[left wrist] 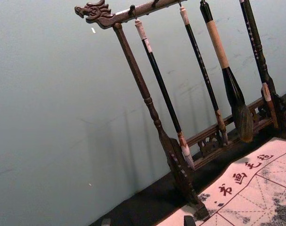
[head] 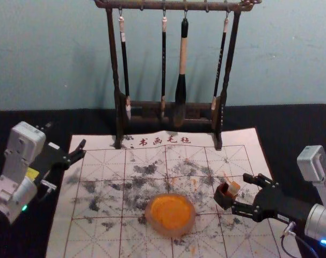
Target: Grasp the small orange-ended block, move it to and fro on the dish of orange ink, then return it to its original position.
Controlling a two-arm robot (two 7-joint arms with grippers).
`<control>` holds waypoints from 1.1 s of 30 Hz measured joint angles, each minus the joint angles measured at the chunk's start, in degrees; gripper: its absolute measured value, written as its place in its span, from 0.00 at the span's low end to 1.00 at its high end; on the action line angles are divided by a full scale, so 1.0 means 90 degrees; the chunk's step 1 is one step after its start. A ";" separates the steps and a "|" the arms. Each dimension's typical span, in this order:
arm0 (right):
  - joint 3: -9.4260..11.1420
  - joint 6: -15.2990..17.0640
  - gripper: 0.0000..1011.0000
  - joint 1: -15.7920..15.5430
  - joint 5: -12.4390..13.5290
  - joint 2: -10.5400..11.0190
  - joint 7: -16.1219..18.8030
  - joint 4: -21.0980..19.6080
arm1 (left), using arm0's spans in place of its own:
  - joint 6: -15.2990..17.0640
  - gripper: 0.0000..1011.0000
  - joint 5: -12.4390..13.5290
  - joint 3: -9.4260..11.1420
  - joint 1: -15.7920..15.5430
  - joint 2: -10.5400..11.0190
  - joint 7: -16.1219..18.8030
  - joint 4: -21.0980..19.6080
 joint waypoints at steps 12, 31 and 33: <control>-0.0002 0.0000 0.56 0.0000 0.0007 0.0004 -0.0010 -0.0006 | 0.0000 0.99 0.0000 0.0000 0.0000 0.0000 0.0000 0.0000; -0.0002 0.0001 0.08 0.0000 0.0011 0.0004 -0.0012 -0.0007 | 0.0000 0.99 0.0000 0.0000 0.0000 0.0000 0.0000 0.0000; -0.0002 0.0000 0.08 0.0000 0.0011 0.0004 -0.0012 -0.0006 | 0.0000 0.99 0.0000 0.0000 0.0000 0.0000 0.0000 0.0000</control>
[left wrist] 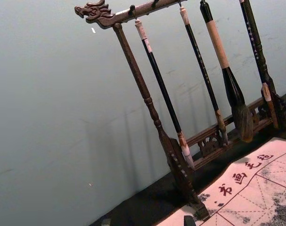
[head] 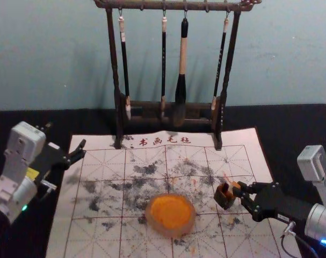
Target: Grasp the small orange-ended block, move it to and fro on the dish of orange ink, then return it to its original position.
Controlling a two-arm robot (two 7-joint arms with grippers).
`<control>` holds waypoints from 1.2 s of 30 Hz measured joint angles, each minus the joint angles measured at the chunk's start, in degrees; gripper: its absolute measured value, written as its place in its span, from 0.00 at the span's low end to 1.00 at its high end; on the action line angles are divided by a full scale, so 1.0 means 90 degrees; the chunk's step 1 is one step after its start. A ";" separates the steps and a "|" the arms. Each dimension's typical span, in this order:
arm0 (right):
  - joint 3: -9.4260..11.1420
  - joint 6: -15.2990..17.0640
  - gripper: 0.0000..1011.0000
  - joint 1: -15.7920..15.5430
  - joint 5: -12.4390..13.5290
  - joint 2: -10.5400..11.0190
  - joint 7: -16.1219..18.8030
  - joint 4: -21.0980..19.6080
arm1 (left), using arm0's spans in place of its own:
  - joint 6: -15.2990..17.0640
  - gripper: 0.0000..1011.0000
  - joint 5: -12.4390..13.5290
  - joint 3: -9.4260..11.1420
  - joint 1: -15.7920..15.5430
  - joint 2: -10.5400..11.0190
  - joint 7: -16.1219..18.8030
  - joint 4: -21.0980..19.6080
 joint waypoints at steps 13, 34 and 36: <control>0.0000 0.0000 0.08 0.0000 0.0000 0.0000 0.0000 0.0000 | 0.0000 0.99 0.0000 0.0000 0.0000 0.0000 0.0000 0.0000; 0.0156 -0.0064 0.08 -0.0101 -0.0106 -0.0073 0.0037 -0.0093 | 0.0000 0.99 -0.0001 0.0000 0.0000 0.0000 0.0000 0.0001; 0.0169 -0.0055 0.08 -0.0102 -0.0102 -0.0082 0.0051 -0.0094 | 0.0000 0.99 -0.0001 0.0000 0.0000 0.0000 0.0000 0.0000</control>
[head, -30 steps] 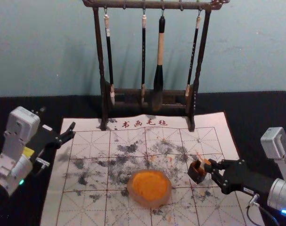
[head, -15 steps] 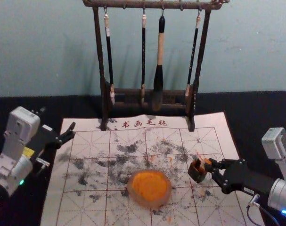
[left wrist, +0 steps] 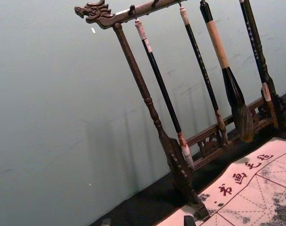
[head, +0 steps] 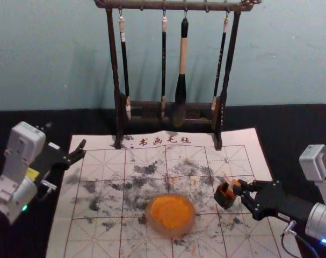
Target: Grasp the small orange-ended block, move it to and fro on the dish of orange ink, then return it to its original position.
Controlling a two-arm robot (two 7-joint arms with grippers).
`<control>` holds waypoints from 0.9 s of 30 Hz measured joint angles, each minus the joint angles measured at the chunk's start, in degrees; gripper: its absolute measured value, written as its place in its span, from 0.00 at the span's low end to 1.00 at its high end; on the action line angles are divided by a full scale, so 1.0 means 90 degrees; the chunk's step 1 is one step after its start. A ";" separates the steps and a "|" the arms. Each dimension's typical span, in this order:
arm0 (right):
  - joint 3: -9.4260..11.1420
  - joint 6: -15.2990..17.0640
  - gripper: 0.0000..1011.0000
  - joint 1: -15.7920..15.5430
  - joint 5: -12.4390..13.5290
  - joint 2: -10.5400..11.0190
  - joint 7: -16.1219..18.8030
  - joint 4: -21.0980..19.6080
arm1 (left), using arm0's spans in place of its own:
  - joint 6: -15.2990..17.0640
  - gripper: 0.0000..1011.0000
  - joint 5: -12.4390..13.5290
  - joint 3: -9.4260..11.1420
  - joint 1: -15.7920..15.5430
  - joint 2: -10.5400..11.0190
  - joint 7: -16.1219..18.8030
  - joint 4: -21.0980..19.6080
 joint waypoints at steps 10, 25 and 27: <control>0.0120 0.0078 0.08 -0.0011 0.0111 0.0011 0.0016 -0.0125 | 0.0000 0.99 0.0000 0.0000 0.0000 0.0000 0.0000 0.0000; 0.0350 0.0171 0.08 0.0013 0.0557 0.0130 0.0101 -0.0598 | 0.0000 0.99 0.0000 0.0000 0.0000 0.0000 0.0000 0.0000; 0.0327 0.0193 0.08 0.0065 0.0576 0.0130 0.0116 -0.0606 | 0.0000 0.99 0.0000 0.0000 0.0000 0.0000 0.0000 0.0000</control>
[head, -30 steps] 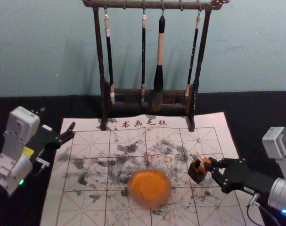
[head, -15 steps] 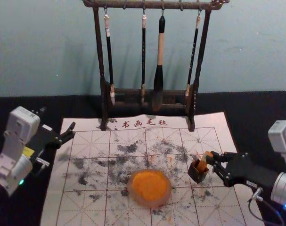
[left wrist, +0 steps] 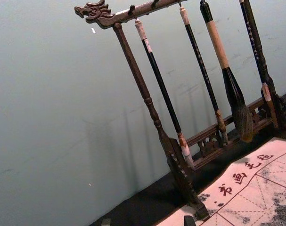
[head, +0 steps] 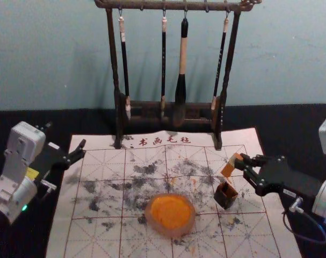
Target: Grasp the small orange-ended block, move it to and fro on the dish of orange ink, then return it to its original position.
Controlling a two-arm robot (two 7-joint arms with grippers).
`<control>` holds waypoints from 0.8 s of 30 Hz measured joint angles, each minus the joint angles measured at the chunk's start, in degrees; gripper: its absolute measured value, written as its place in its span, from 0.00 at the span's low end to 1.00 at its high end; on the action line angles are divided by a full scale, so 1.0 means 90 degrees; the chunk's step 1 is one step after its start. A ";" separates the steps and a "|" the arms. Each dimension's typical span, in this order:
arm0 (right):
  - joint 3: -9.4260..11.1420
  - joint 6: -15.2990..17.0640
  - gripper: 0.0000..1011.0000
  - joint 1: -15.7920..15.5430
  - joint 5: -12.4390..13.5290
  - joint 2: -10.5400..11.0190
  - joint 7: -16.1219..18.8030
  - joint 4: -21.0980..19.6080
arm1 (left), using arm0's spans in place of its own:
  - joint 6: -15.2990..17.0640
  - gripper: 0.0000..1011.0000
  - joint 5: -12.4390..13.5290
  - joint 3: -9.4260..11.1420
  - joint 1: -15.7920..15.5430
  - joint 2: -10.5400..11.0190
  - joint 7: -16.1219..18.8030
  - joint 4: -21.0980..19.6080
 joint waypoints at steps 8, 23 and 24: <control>-0.0315 0.0033 0.08 0.0318 -0.0078 -0.0068 0.0096 0.0044 | 0.0000 0.99 0.0000 0.0000 0.0000 0.0000 0.0000 0.0000; -0.0970 -0.0082 0.08 0.0638 -0.0359 -0.0124 0.0486 0.0155 | 0.0000 0.99 0.0000 0.0000 0.0000 0.0000 0.0000 0.0000; -0.1032 -0.0097 0.08 0.0658 -0.0396 -0.0104 0.0532 0.0161 | 0.0000 0.99 0.0000 0.0000 0.0000 0.0000 0.0000 0.0000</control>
